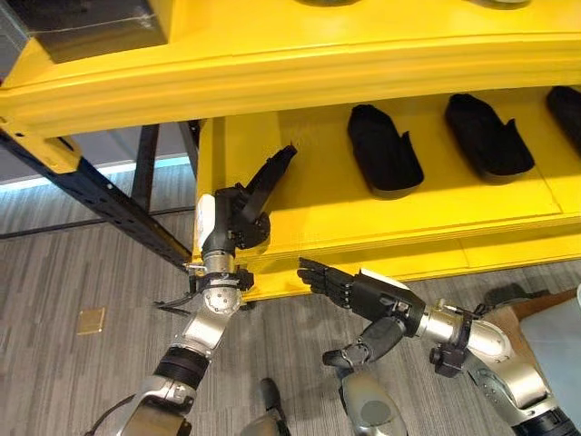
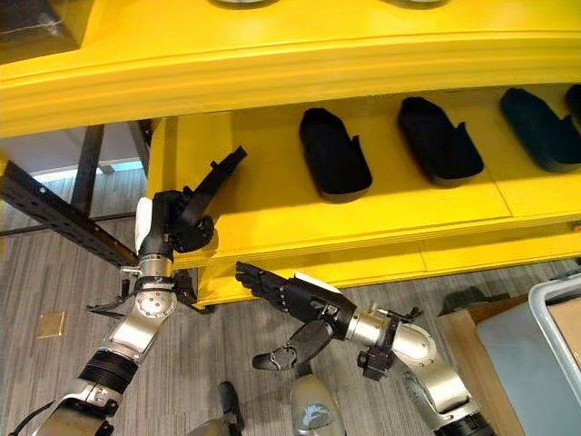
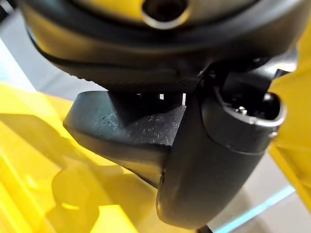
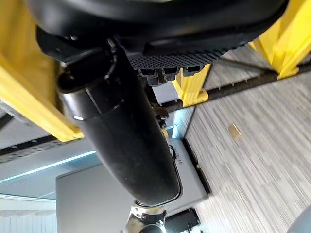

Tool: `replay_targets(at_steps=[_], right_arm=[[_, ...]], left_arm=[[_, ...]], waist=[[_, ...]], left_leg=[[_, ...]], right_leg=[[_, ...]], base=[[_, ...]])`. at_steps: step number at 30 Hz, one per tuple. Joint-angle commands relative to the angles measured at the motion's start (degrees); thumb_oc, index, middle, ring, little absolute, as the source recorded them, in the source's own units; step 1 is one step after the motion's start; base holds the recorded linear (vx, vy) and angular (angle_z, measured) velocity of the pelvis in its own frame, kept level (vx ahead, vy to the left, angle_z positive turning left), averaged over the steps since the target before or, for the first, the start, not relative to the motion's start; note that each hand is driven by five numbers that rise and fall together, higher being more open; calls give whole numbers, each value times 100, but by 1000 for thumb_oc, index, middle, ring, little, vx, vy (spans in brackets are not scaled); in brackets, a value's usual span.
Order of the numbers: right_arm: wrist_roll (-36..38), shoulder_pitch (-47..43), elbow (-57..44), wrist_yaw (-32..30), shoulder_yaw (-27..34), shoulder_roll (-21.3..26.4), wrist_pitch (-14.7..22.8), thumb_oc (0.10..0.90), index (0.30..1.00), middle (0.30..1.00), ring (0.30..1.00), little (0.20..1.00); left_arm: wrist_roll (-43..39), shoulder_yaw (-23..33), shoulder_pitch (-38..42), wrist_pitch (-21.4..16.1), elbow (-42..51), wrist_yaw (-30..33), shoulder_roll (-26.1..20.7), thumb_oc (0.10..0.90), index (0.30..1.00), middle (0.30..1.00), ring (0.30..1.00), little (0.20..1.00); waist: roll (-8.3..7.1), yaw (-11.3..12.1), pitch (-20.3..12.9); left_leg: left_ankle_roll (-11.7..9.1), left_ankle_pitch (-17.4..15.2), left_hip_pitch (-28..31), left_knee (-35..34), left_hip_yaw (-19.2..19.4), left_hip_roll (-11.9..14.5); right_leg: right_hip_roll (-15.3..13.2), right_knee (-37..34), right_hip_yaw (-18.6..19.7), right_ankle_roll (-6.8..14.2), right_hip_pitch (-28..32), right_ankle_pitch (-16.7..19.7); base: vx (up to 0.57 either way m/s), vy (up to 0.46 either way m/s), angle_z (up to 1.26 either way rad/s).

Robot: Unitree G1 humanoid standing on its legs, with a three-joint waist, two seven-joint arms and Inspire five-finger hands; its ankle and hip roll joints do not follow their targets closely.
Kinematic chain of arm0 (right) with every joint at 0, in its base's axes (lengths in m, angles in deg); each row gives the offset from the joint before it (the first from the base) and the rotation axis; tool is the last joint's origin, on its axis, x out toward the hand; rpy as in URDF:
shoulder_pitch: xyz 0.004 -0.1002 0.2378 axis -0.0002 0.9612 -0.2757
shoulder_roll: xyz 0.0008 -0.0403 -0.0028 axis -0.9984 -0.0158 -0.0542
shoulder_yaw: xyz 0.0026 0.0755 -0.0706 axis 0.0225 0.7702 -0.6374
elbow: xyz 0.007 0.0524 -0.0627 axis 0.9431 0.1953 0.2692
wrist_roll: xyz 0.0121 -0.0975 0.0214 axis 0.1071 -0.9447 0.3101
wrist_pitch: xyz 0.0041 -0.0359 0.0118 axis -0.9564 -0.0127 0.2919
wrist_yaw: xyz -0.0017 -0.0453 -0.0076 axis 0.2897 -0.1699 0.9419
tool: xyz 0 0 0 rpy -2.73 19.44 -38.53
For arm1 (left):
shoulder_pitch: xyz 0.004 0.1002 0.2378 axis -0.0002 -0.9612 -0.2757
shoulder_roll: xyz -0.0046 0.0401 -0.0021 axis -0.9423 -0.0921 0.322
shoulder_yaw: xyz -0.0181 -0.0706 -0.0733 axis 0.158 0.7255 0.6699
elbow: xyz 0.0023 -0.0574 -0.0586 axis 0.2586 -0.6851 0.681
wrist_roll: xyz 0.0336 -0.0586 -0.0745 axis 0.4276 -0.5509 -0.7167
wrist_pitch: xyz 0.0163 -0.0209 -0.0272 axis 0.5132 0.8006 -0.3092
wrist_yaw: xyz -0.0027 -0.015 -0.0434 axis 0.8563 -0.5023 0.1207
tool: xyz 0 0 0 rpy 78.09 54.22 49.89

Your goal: Move parts from the plastic box to the shelf.

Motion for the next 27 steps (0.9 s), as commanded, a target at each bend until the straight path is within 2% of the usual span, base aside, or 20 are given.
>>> replay_targets(at_steps=[1, 6, 8, 11, 15, 17, 18, 20, 27], right_arm=[[213, -404, -479, -167, 40, -100, 373, 900, 1000, 1000, 1000, 1000], [189, -526, -444, -172, -7, -42, 363, 900, 1000, 1000, 1000, 1000], [246, -588, -436, -151, 8, -3, 323, 900, 1000, 1000, 1000, 1000], [382, -679, -521, -142, 73, 38, 202, 900, 1000, 1000, 1000, 1000], [337, -717, -534, -109, 112, 97, 189, 900, 1000, 1000, 1000, 1000], [426, -714, -589, -52, 158, 118, 64, 900, 1000, 1000, 1000, 1000], [541, -717, -583, 6, 172, 118, -32, 900, 1000, 1000, 1000, 1000], [660, -727, -638, 152, 189, 33, -221, 900, 1000, 1000, 1000, 1000], [524, -856, -741, 144, 164, 87, -235, 900, 1000, 1000, 1000, 1000]], left_arm=[[187, 87, 1002, -285, 236, 461, -392, 400, 300, 300, 300, 300], [36, -33, 1630, -184, -480, 815, -526, 400, 300, 300, 300, 300], [-14, -103, 1848, 10, -803, 799, -578, 400, 300, 300, 300, 300], [-409, -257, 2233, -89, -1447, 862, -660, 400, 300, 300, 300, 300], [-608, -259, 2444, -67, -1789, 819, -613, 400, 300, 300, 300, 300], [-773, -254, 2565, 67, -1932, 850, -597, 400, 300, 300, 300, 300], [-555, -269, 2620, 227, -2002, 996, -606, 400, 300, 300, 300, 300], [-581, -334, 2783, 289, -2252, 1056, -664, 400, 300, 300, 300, 300], [-732, -492, 3118, 685, -2607, 1289, -631, 400, 300, 300, 300, 300]], waist=[[-133, 27, -514], [-137, -54, -356], [-128, -98, -288], [-110, -208, -163], [-84, -304, -70], [-76, -386, -7], [-75, -426, 7], [-75, -525, 46], [-63, -714, 233]], left_leg=[[-15, -641, -281, 459, 4, 272], [-13, -653, -496, 618, 12, 247], [-29, -639, -565, 667, 24, 256], [-49, -607, -702, 720, 58, 274], [-49, -612, -738, 760, 98, 284], [-49, -628, -766, 820, 135, 288], [-46, -636, -772, 832, 153, 290], [-56, -650, -818, 875, 189, 300], [-58, -674, -949, 938, 260, 290]], right_leg=[[-5, 133, -196, -49, 125, -570], [51, 204, -150, -108, 6, -607], [73, 233, -127, -129, -45, -615], [133, 284, -60, -170, -171, -630], [171, 381, -3, -203, -261, -675], [190, 466, 45, -223, -322, -708], [199, 491, 62, -233, -349, -718], [226, 570, 119, -250, -431, -753], [255, 765, 199, -295, -719, -822]], base=[[12, -38, 8], [-9, -19, 3], [-24, -13, -7], [-50, -24, -7], [-16, -1, -14], [7, 10, -8], [9, 13, -5], [8, 16, -7], [-8, 12, -10]])
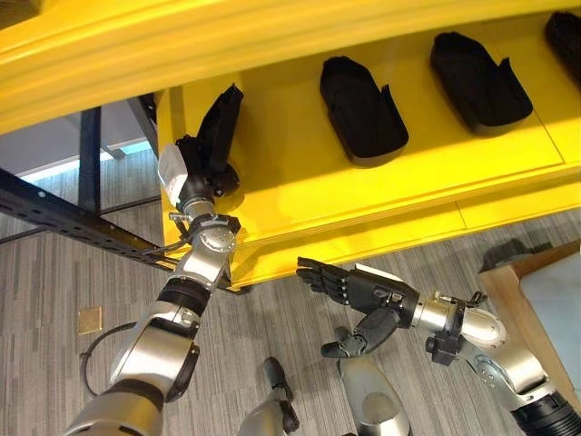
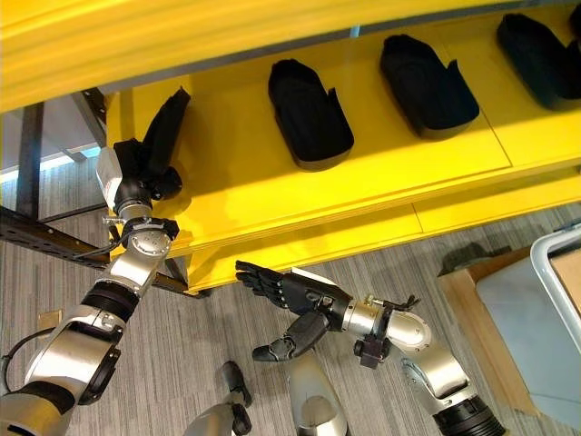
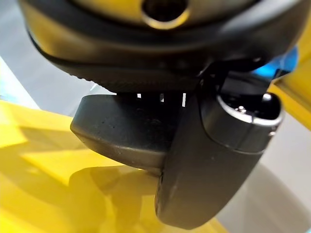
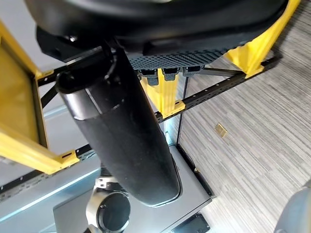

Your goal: Move parts from the plastic box to the shelf.

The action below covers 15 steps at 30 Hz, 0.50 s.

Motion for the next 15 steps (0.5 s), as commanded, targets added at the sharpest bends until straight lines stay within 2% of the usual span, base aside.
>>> replay_targets(at_steps=[1, 6, 8, 15], right_arm=[[422, -344, -746, 160, 218, -151, 398, 900, 1000, 1000, 1000, 1000], [410, -460, -818, 97, 285, -66, 333, 900, 1000, 1000, 1000, 1000], [401, -509, -862, 72, 315, -52, 284, 900, 1000, 1000, 1000, 1000], [444, -666, -831, -19, 270, -60, 316, 900, 1000, 1000, 1000, 1000]], left_arm=[[-88, -60, 467, -23, -98, 96, -419, 400, 300, 300, 300, 300], [-455, -95, 834, 77, -341, 83, -539, 400, 300, 300, 300, 300], [-595, -118, 941, 241, -367, 158, -543, 400, 300, 300, 300, 300], [-911, -122, 1127, 276, -667, 155, -685, 400, 300, 300, 300, 300]], waist=[[-280, -167, -214], [-283, -270, -18], [-278, -302, 46], [-325, -335, 138]], left_leg=[[21, -694, -415, 681, -67, 253], [15, -702, -598, 784, -57, 246], [17, -703, -665, 821, -61, 236], [22, -717, -756, 859, -43, 231]], right_leg=[[62, -306, -175, -231, 388, -472], [80, -49, -167, -274, 41, -515], [90, 49, -166, -295, -94, -528], [114, 151, -157, -306, -280, -519]], base=[[-46, 5, -5], [-51, 10, -6], [-42, 8, 0], [-30, -14, 0]])
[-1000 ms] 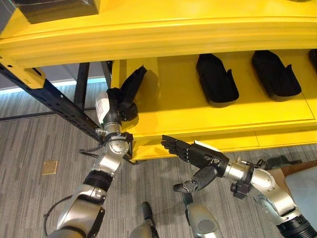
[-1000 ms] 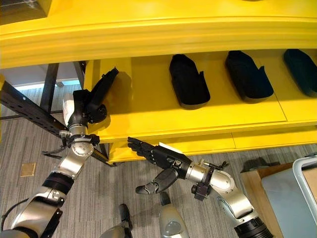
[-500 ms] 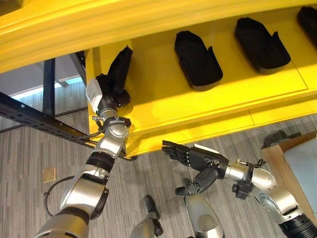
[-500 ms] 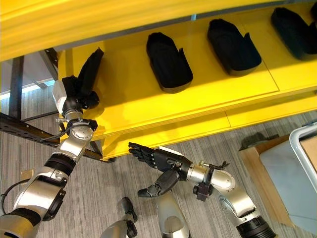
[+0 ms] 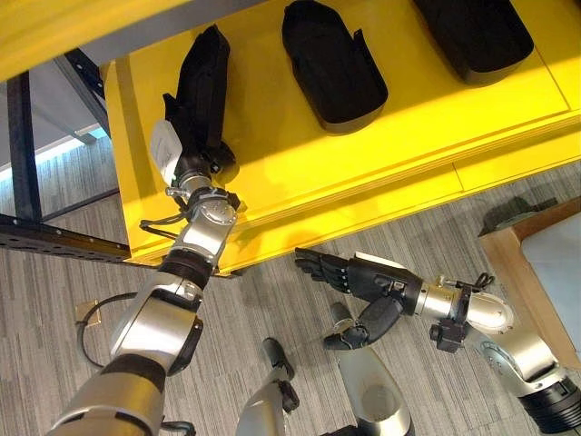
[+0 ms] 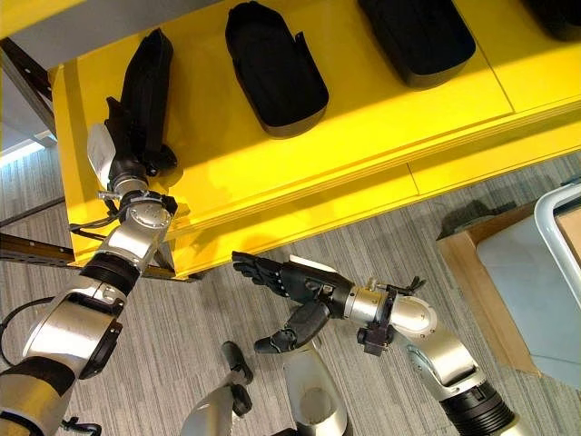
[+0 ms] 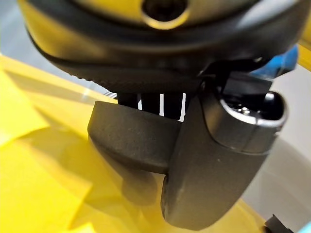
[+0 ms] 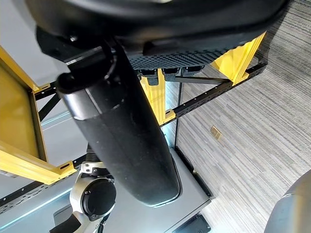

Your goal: Move parts from the plastic box to the shelf.

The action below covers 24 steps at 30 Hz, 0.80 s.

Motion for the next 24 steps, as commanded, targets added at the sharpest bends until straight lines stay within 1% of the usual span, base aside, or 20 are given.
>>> replay_targets(at_steps=[1, 3, 6, 7, 10, 13, 17, 19, 24], right_arm=[[486, -287, -614, 19, 240, -324, 391, 900, 1000, 1000, 1000, 1000], [478, -272, -548, 58, 246, -321, 449, 900, 1000, 1000, 1000, 1000], [453, -319, -550, 44, 233, -347, 429, 900, 1000, 1000, 1000, 1000], [455, -352, -549, 18, 197, -365, 412, 900, 1000, 1000, 1000, 1000], [469, -367, -596, -40, 145, -375, 353, 900, 1000, 1000, 1000, 1000], [515, -359, -620, -53, 141, -359, 346, 900, 1000, 1000, 1000, 1000], [484, -400, -647, -73, 112, -385, 307, 900, 1000, 1000, 1000, 1000], [480, -404, -647, -114, 81, -388, 316, 900, 1000, 1000, 1000, 1000], [590, -413, -628, -217, 88, -356, 355, 900, 1000, 1000, 1000, 1000]], left_arm=[[-395, 101, 338, -131, -182, 38, -578, 400, 300, 300, 300, 300], [-829, 189, 275, -160, -232, -42, -528, 400, 300, 300, 300, 300], [-1073, 310, 221, -257, -308, -55, -445, 400, 300, 300, 300, 300], [-1311, 414, 157, -386, -348, -48, -356, 400, 300, 300, 300, 300], [-1459, 519, 105, -477, -441, -123, -331, 400, 300, 300, 300, 300], [-1832, 631, 30, -666, -506, -181, -262, 400, 300, 300, 300, 300], [-2041, 708, -10, -643, -571, -213, -208, 400, 300, 300, 300, 300], [-2020, 715, -23, -703, -631, -236, -211, 400, 300, 300, 300, 300], [-1988, 696, -8, -676, -588, -219, -225, 400, 300, 300, 300, 300]], waist=[[-396, -158, -189], [-391, -168, -191], [-404, -165, -191], [-417, -155, -190], [-439, -146, -212], [-469, -129, -226], [-475, -119, -221], [-488, -123, -225], [-509, -124, -232]], left_leg=[[112, -779, -310, 639, -44, 210], [118, -788, -307, 657, -30, 213], [122, -800, -291, 650, -30, 209], [127, -808, -293, 661, -23, 211], [130, -825, -288, 678, -6, 223], [131, -833, -288, 697, -17, 241], [132, -839, -310, 725, -33, 249], [130, -848, -310, 742, -30, 261], [132, -847, -291, 724, 1, 283]], right_leg=[[11, -542, -241, -208, 446, -352], [2, -538, -246, -215, 456, -364], [7, -546, -243, -223, 463, -365], [6, -533, -247, -229, 456, -372], [2, -538, -263, -237, 484, -386], [10, -495, -291, -254, 472, -406], [22, -427, -311, -275, 445, -440], [27, -412, -318, -283, 451, -452], [51, -380, -339, -298, 420, -455]], base=[[4, -2, -3], [0, 0, 0], [0, 0, 0], [0, 0, 0], [34, -45, 1], [21, -41, 1], [7, -25, 0], [0, 0, 0], [6, -31, -1]])
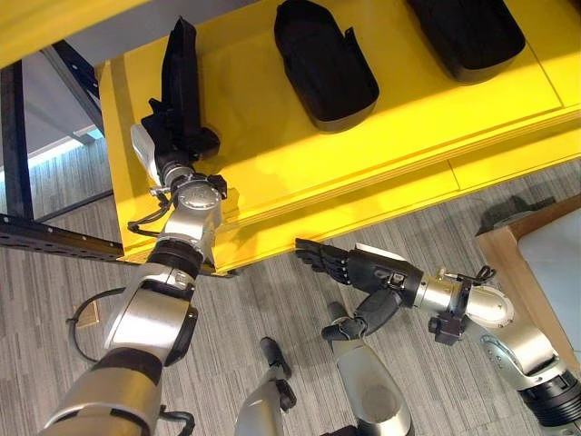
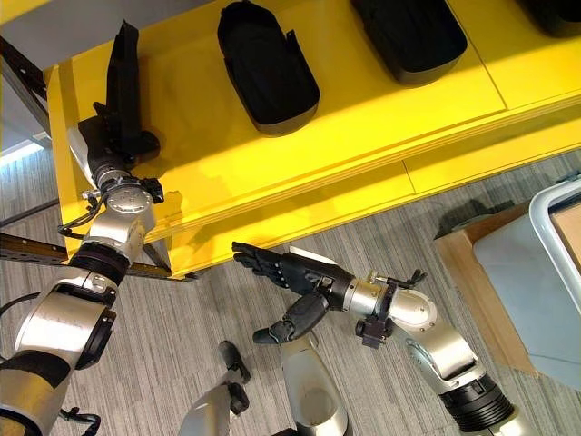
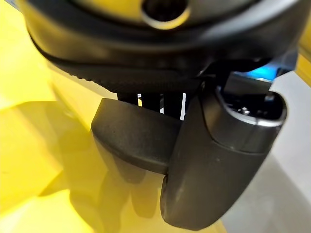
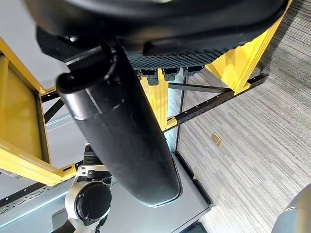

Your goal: Move parts from the plastic box to the shelf.

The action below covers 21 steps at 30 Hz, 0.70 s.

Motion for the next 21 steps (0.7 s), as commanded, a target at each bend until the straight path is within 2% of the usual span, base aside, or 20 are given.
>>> replay_targets(at_steps=[1, 13, 21], right_arm=[[590, -252, -610, -24, 110, -420, 370, 900, 1000, 1000, 1000, 1000], [659, -219, -649, 67, 85, -385, 446, 900, 1000, 1000, 1000, 1000], [663, -211, -690, 25, 24, -397, 463, 900, 1000, 1000, 1000, 1000]], left_arm=[[-382, 259, -171, -47, -239, -134, -138, 400, 300, 300, 300, 300], [-614, 269, -238, 39, -283, -6, -63, 400, 300, 300, 300, 300], [-858, 359, -341, -200, -270, 161, 25, 400, 300, 300, 300, 300]], waist=[[-499, -142, -219], [-547, -202, -227], [-517, -222, -218]], left_leg=[[187, -872, -295, 650, 1, 184], [196, -905, -229, 667, 32, 214], [185, -890, -199, 668, 40, 235]], right_leg=[[-37, -451, -302, -220, 422, -486], [-36, -388, -307, -239, 436, -541], [-37, -325, -317, -261, 432, -588]], base=[[0, -47, 0], [-3, -23, 0], [-6, -12, 0]])
